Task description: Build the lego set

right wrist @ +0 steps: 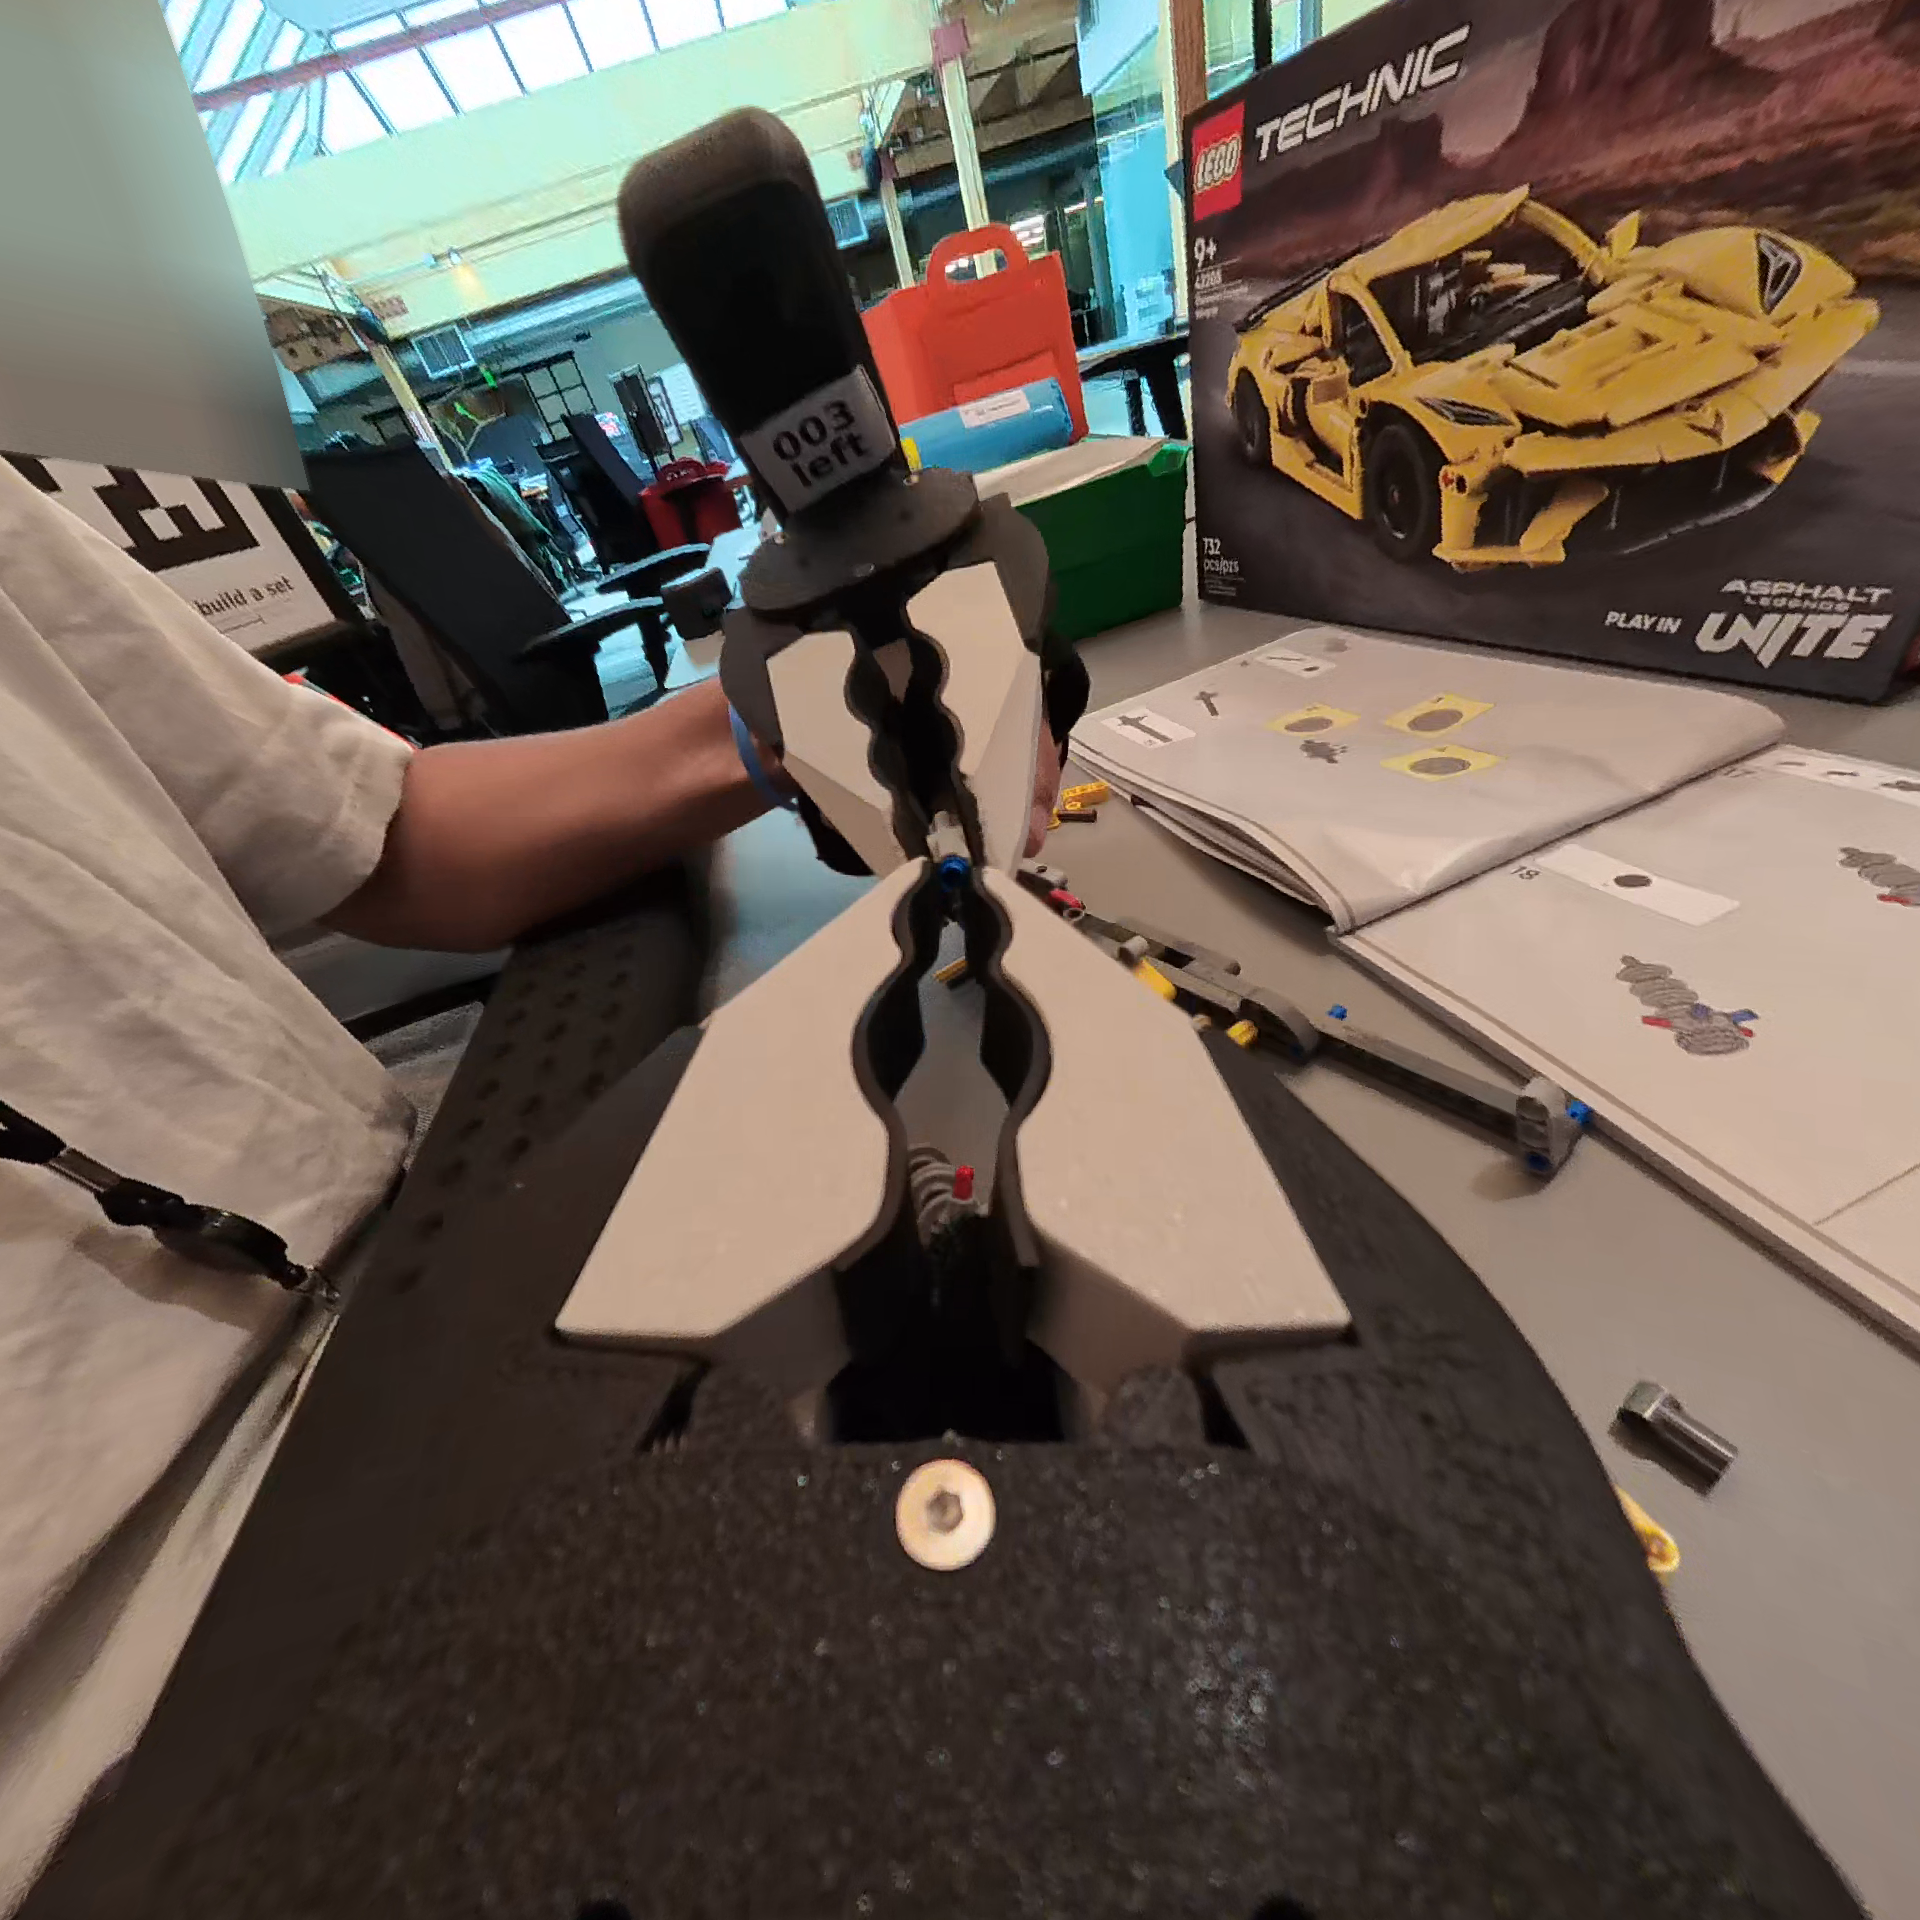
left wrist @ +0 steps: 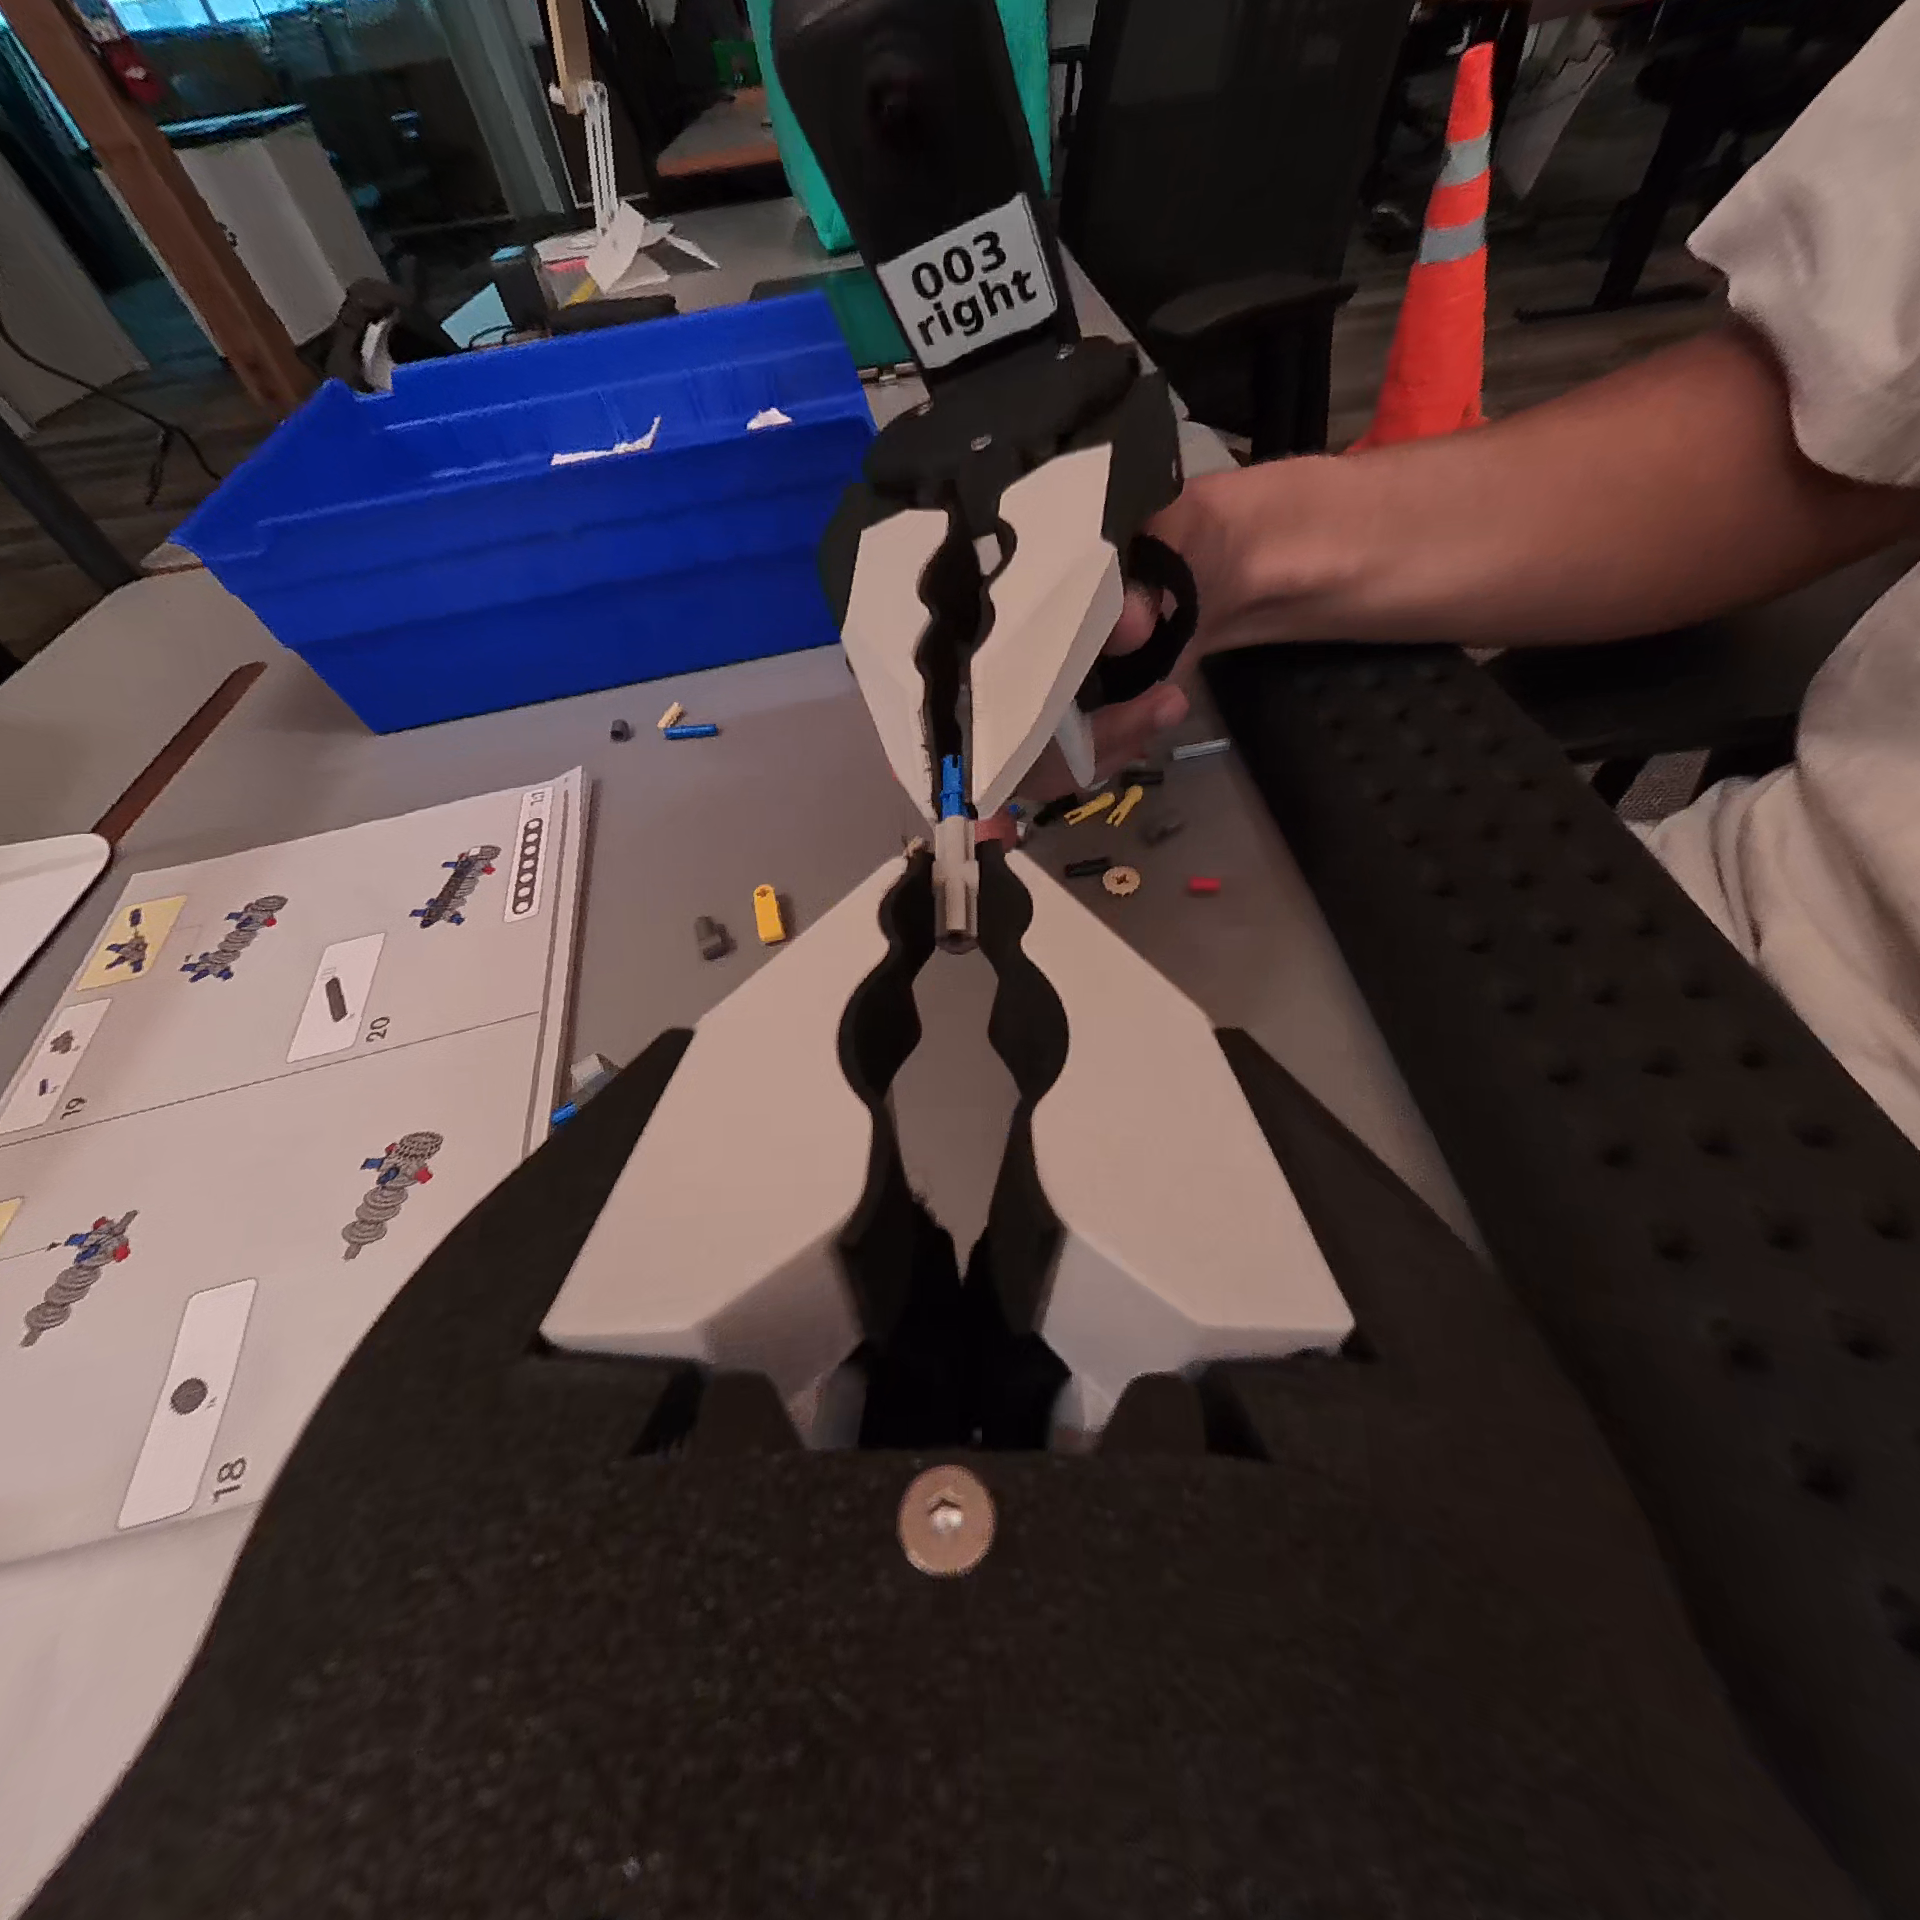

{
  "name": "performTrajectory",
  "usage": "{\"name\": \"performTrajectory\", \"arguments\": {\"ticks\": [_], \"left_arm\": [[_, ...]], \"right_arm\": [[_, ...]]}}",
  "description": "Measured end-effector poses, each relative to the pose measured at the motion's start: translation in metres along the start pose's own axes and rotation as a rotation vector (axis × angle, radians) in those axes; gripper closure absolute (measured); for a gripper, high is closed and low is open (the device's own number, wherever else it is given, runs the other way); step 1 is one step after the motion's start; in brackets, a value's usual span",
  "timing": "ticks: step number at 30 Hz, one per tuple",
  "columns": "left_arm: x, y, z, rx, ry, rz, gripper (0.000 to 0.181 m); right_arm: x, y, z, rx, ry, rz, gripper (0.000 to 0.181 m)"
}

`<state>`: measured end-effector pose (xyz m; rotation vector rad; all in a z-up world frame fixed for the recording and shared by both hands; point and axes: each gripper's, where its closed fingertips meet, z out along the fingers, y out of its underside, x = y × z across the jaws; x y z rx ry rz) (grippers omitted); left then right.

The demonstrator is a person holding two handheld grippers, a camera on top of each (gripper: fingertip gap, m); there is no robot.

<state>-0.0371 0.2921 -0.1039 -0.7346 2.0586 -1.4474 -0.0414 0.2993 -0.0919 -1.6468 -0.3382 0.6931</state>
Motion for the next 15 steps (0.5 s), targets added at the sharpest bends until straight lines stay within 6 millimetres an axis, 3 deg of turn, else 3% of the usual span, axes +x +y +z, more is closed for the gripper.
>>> {"name": "performTrajectory", "arguments": {"ticks": [7,15], "left_arm": [[0.004,-0.022,-0.002,0.148,0.049,-0.077,0.174],[-0.003,-0.028,-0.003,0.186,0.015,-0.098,0.174]], "right_arm": [[-0.009,-0.017,-0.002,0.124,-0.061,0.028,0.179],[-0.004,-0.027,-0.002,0.177,-0.036,0.047,0.178]]}}
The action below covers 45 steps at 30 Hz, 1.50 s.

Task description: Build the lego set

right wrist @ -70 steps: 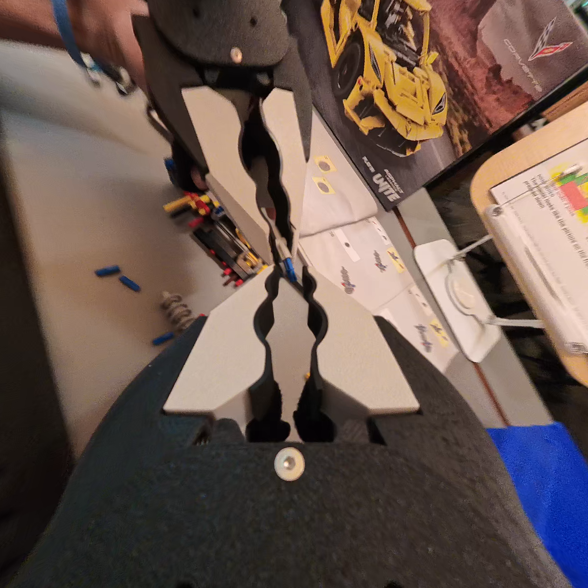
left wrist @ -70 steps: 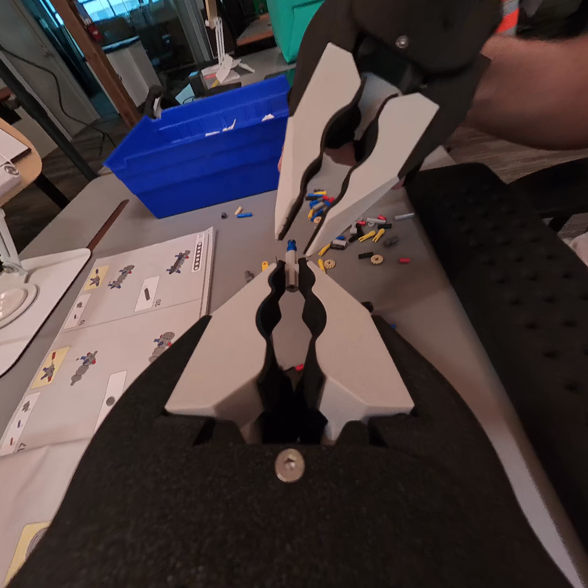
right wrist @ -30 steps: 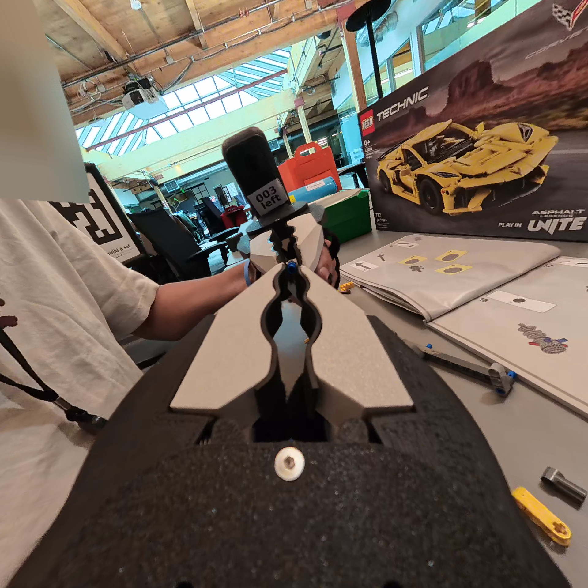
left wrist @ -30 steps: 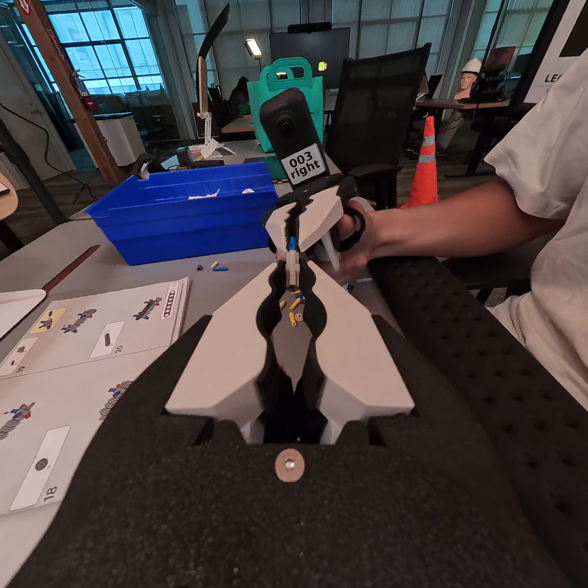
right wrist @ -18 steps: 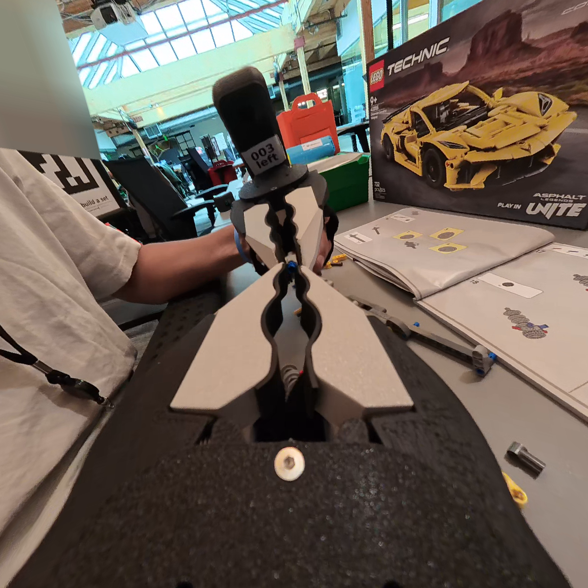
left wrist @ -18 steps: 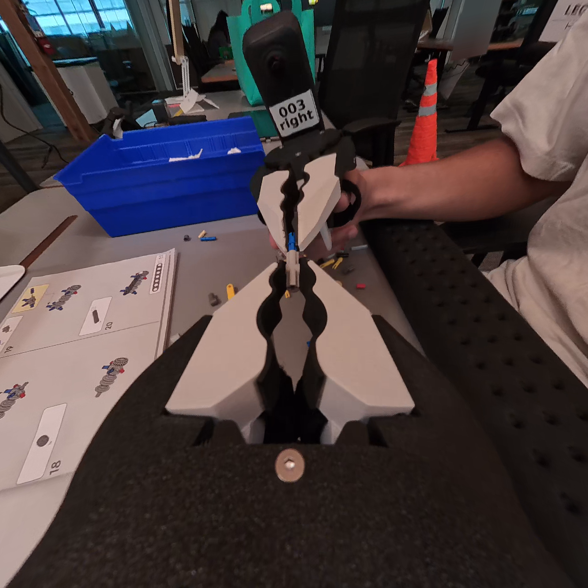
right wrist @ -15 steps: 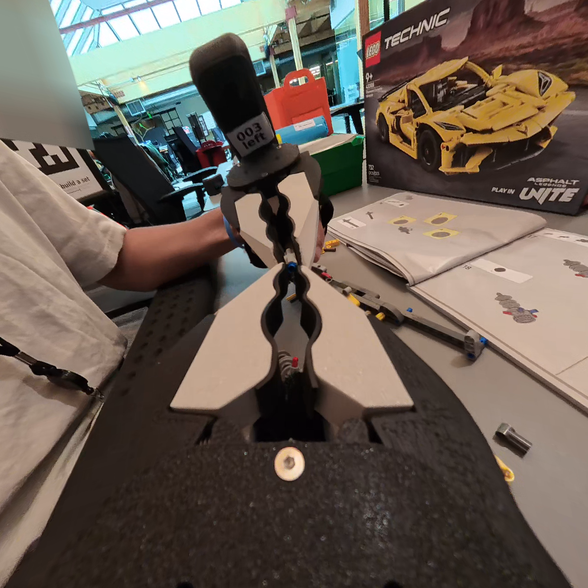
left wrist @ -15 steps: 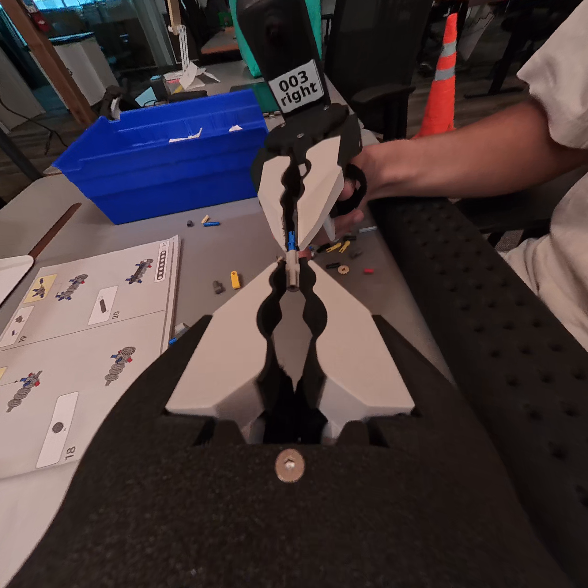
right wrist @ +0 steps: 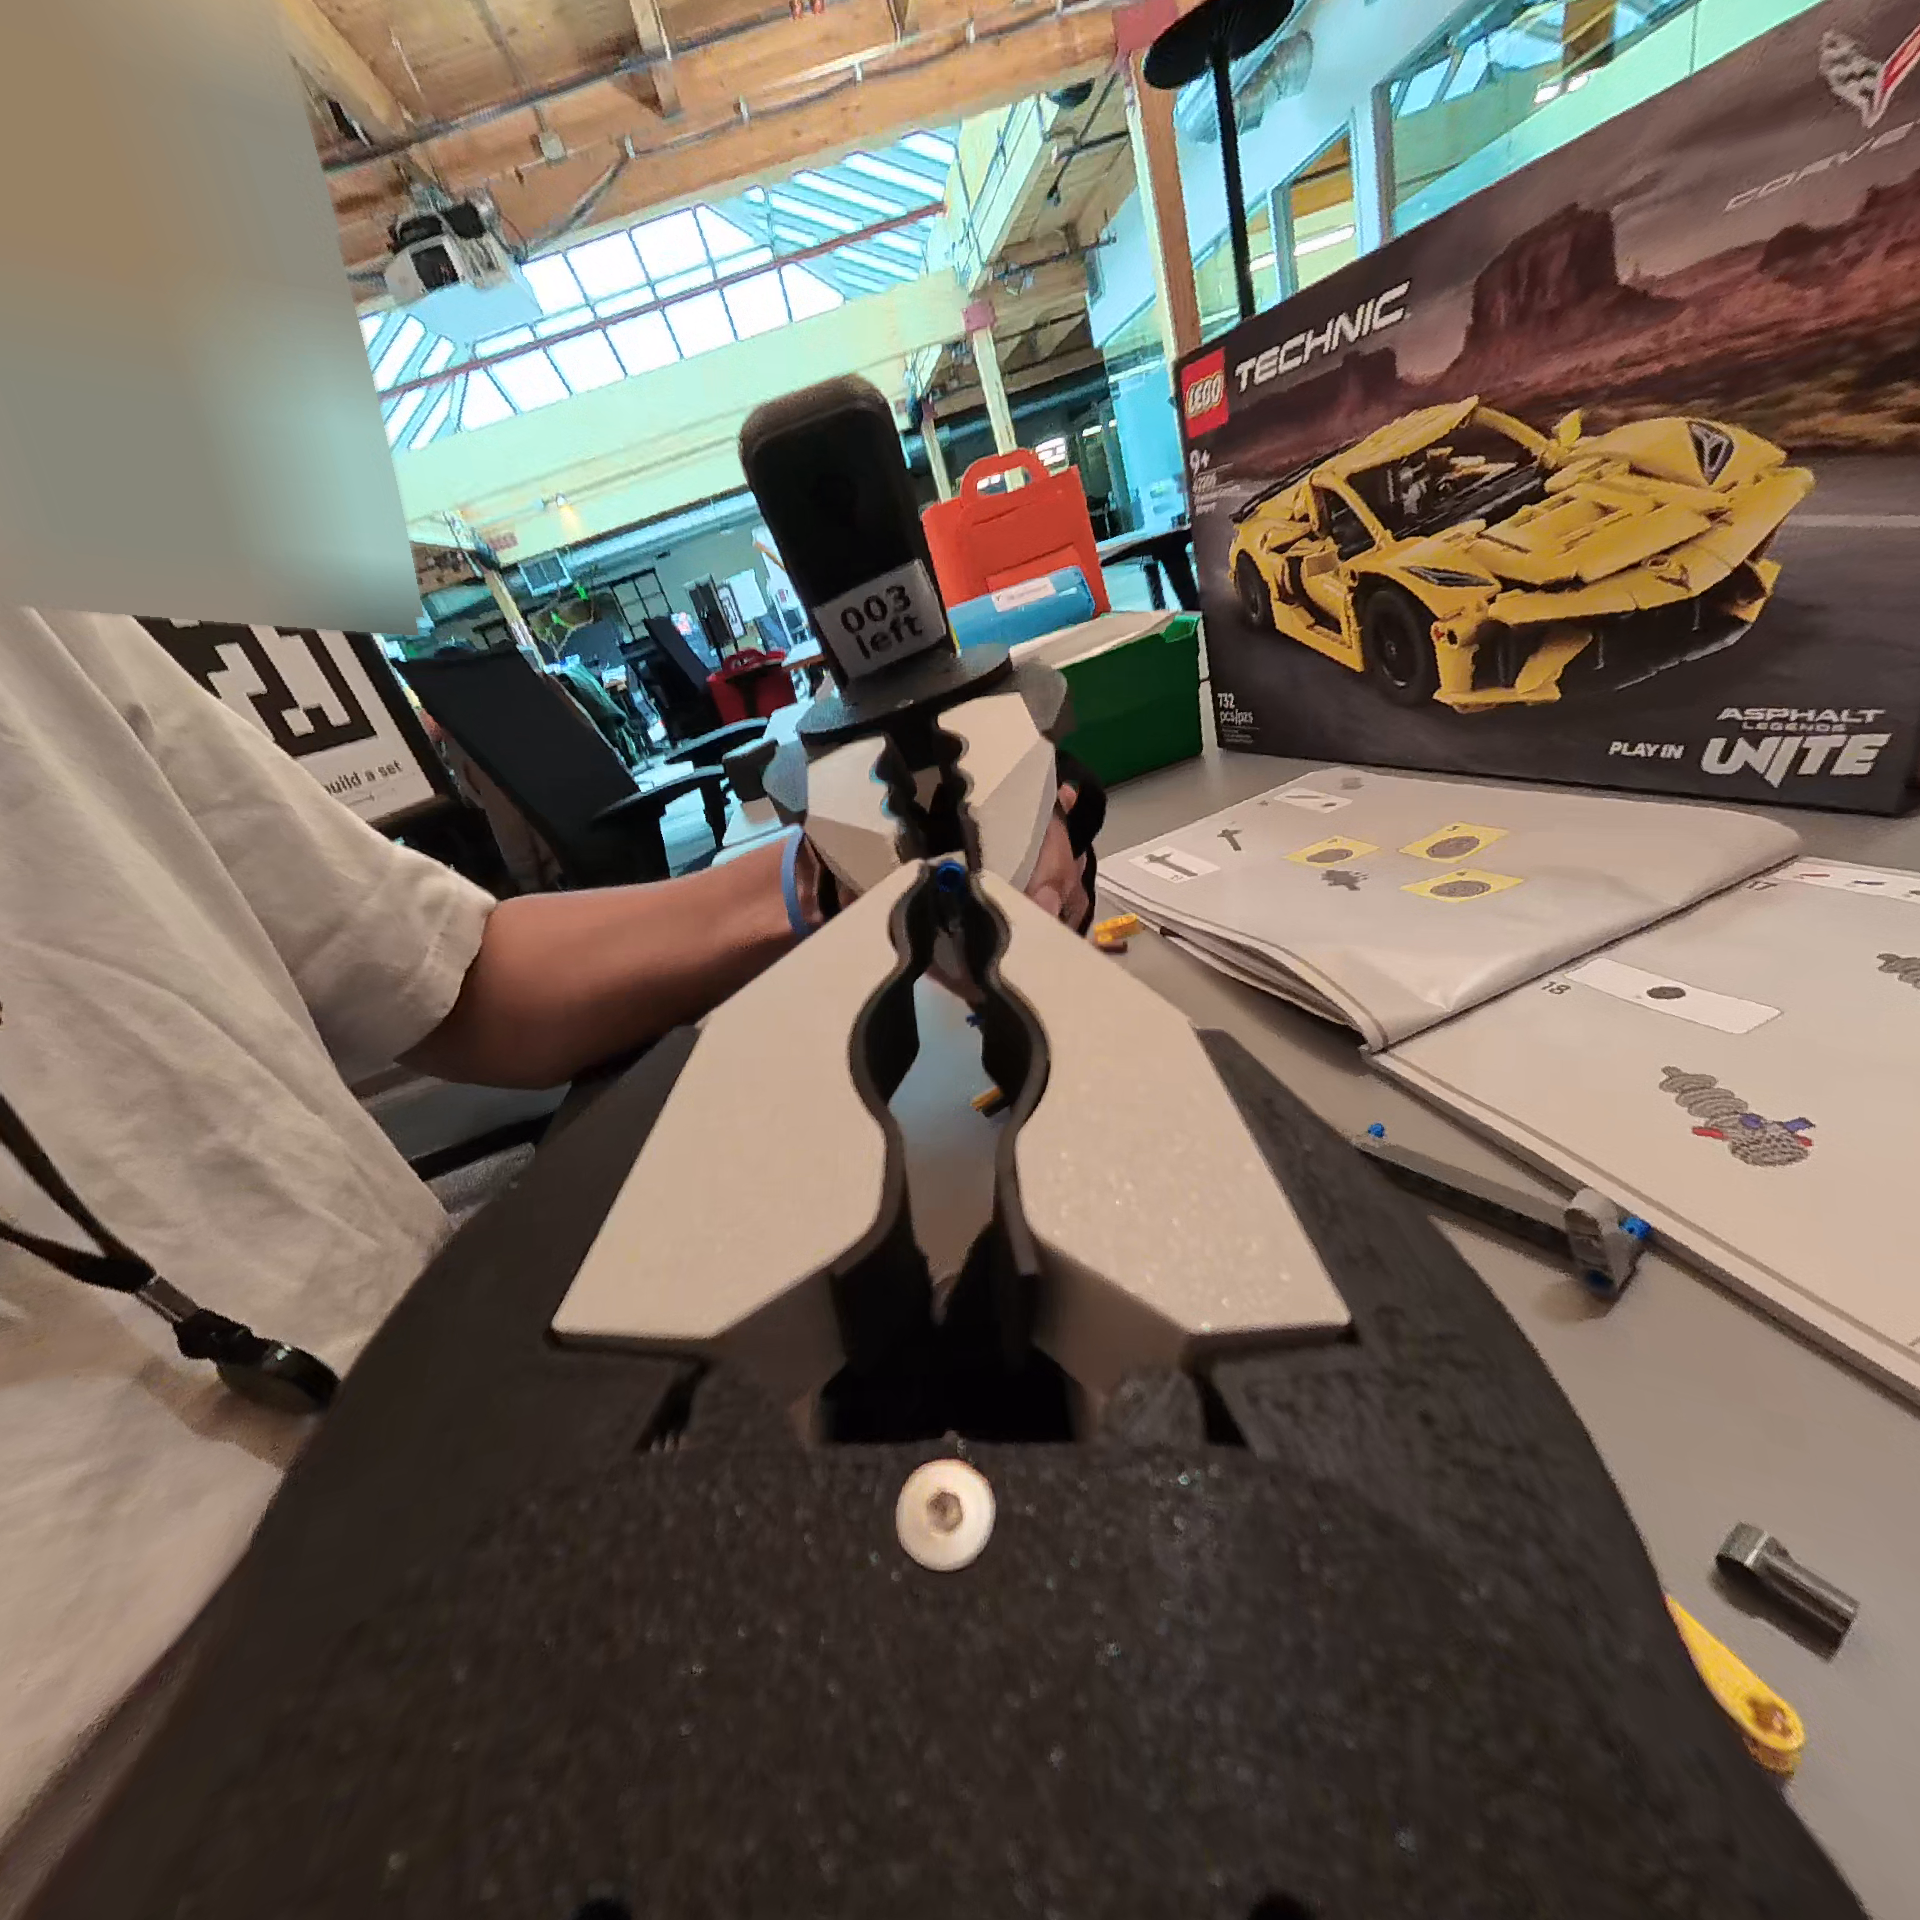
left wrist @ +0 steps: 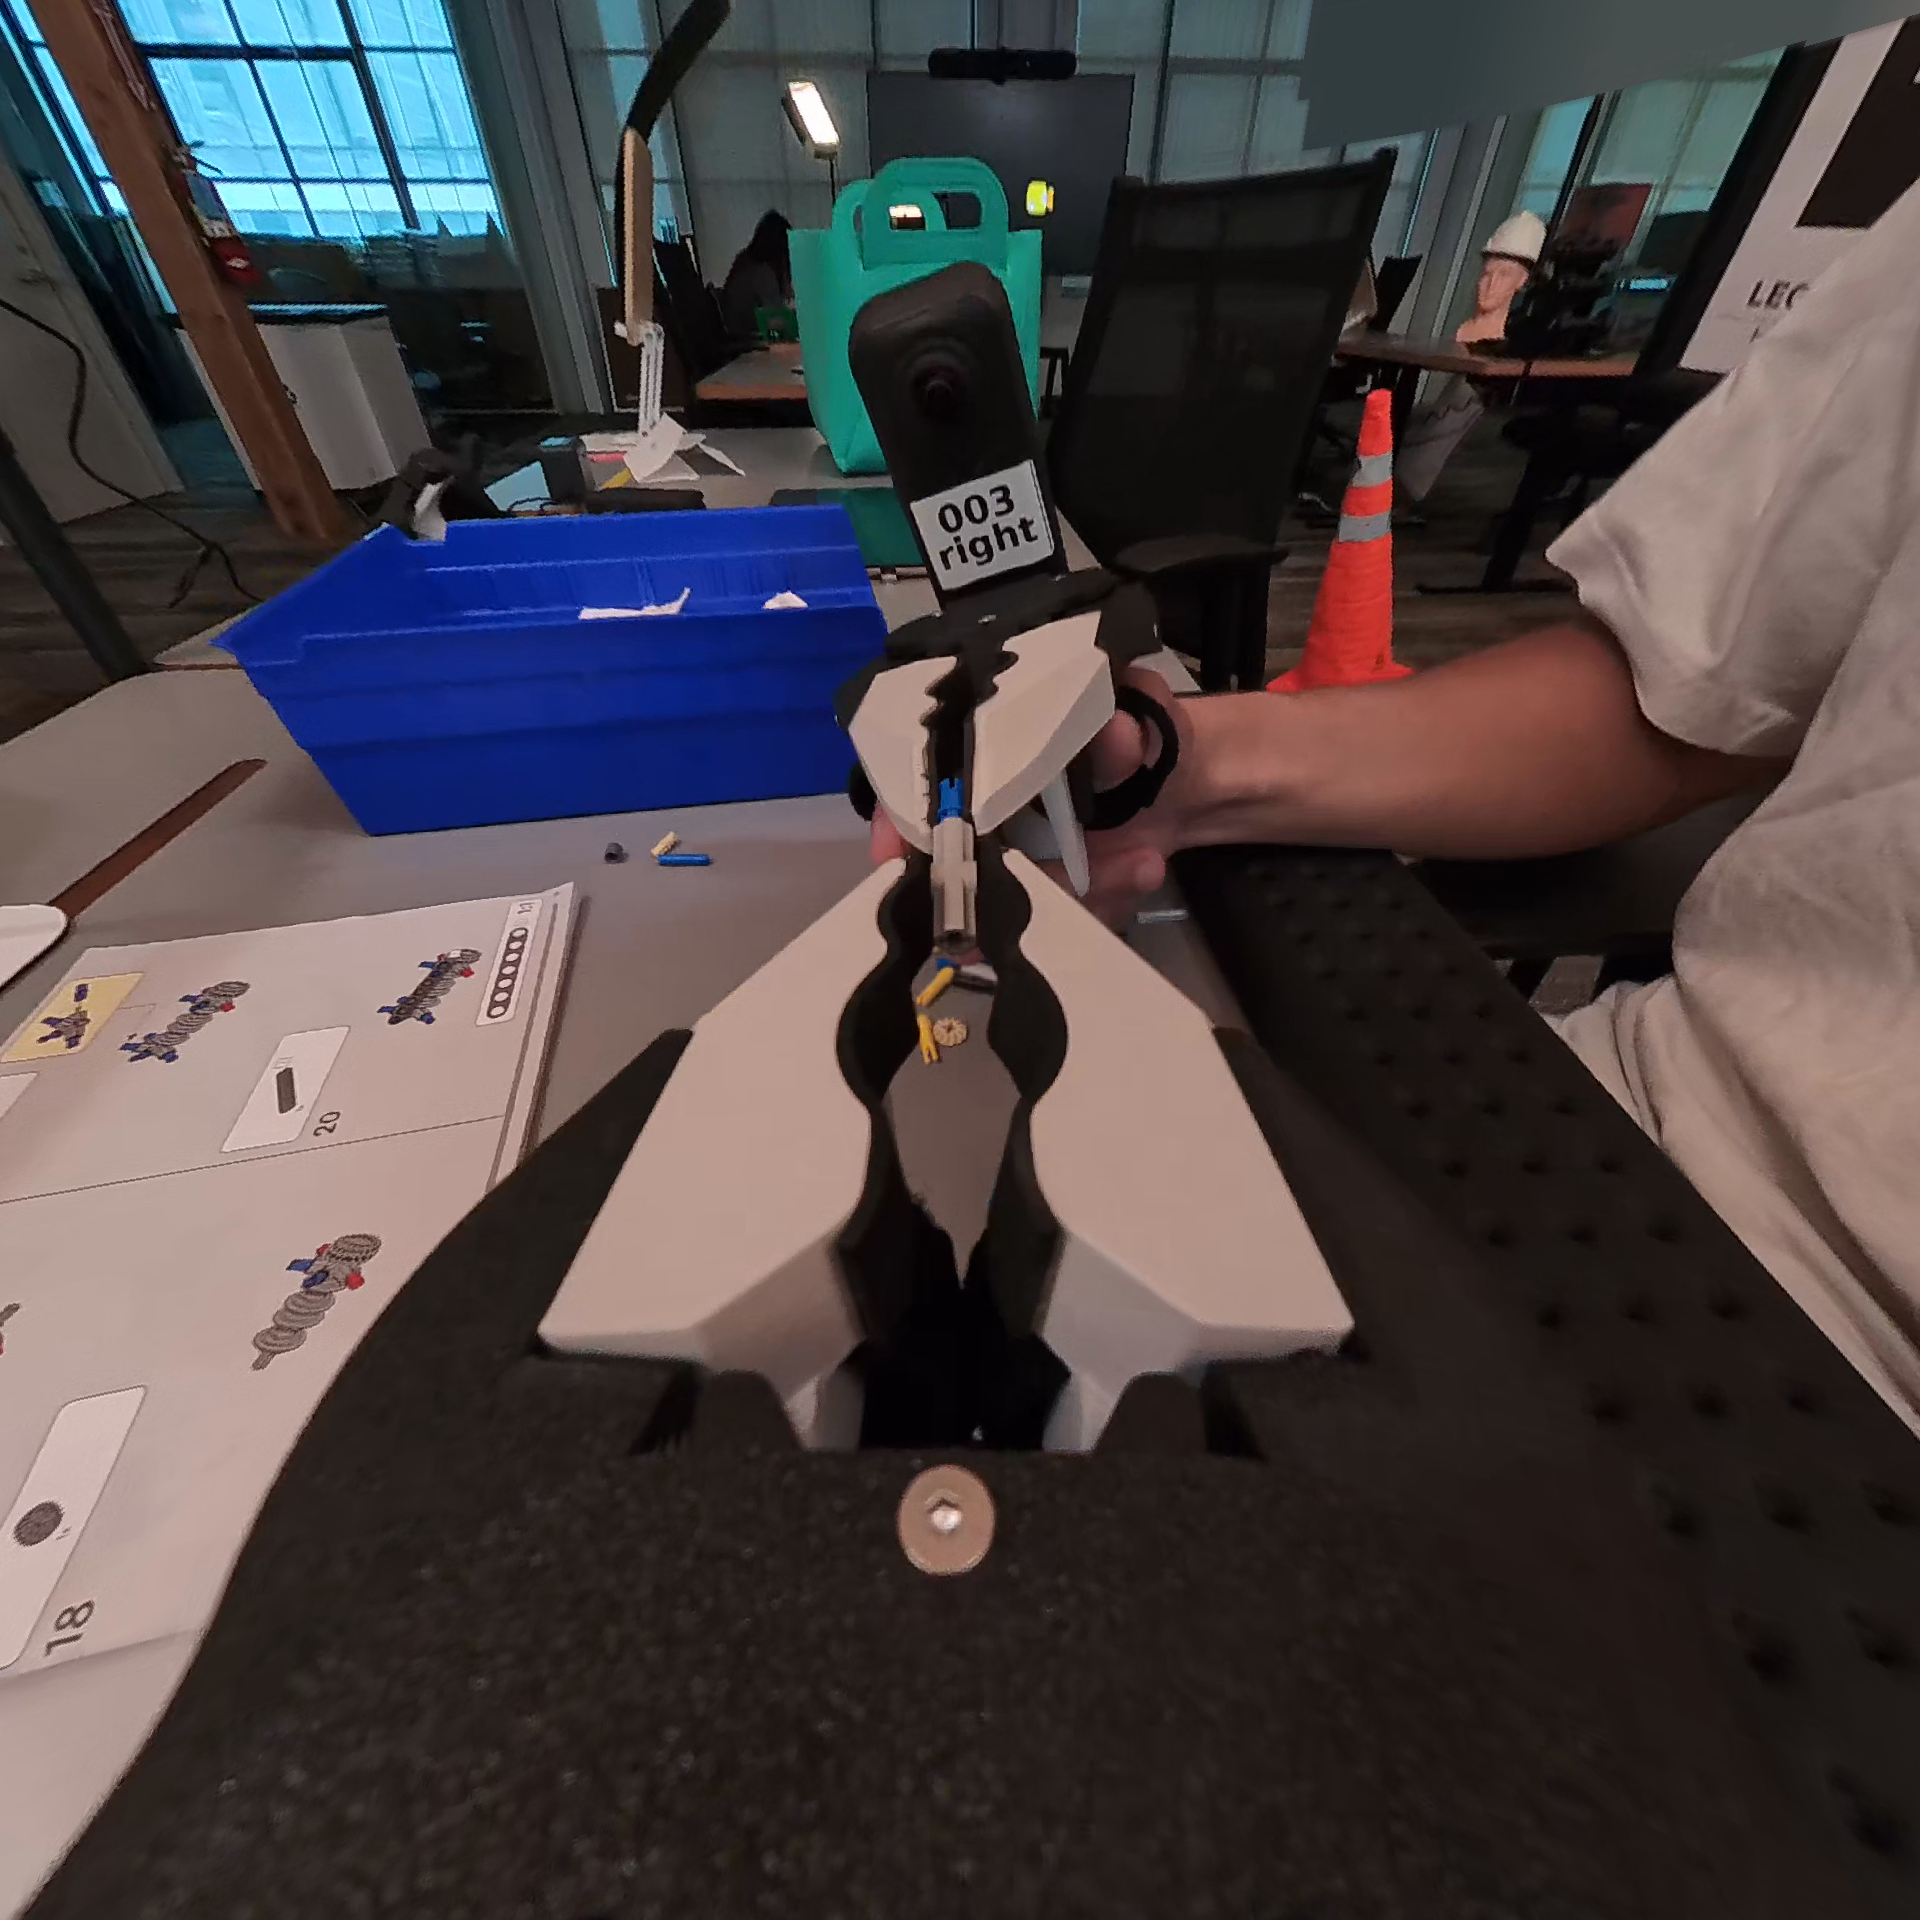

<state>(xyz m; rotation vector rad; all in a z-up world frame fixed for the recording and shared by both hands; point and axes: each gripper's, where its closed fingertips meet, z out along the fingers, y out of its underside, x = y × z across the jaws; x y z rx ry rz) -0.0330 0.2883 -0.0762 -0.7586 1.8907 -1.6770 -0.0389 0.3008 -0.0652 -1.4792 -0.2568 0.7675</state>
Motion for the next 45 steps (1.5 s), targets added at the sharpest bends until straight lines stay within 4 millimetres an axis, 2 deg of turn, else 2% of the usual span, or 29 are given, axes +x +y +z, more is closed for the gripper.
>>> {"name": "performTrajectory", "arguments": {"ticks": [3,8,26,41,45], "left_arm": [[-0.005,0.004,0.001,-0.022,-0.027,0.023,0.175],[-0.002,0.011,0.003,-0.063,-0.022,0.051,0.175],[-0.002,0.014,0.001,-0.093,-0.024,0.061,0.175],[-0.002,0.0,-0.002,-0.009,-0.007,0.012,0.174],[0.0,-0.007,-0.002,0.026,-0.003,0.015,0.174]], "right_arm": [[0.006,-0.002,-0.001,-0.017,0.05,-0.039,0.176],[0.005,0.003,-0.002,-0.044,0.022,0.014,0.178],[0.005,0.008,-0.006,-0.065,0.021,0.001,0.178],[0.002,0.005,-0.003,-0.025,0.032,-0.083,0.178],[-0.002,-0.003,-0.003,0.027,-0.004,-0.039,0.178]]}}
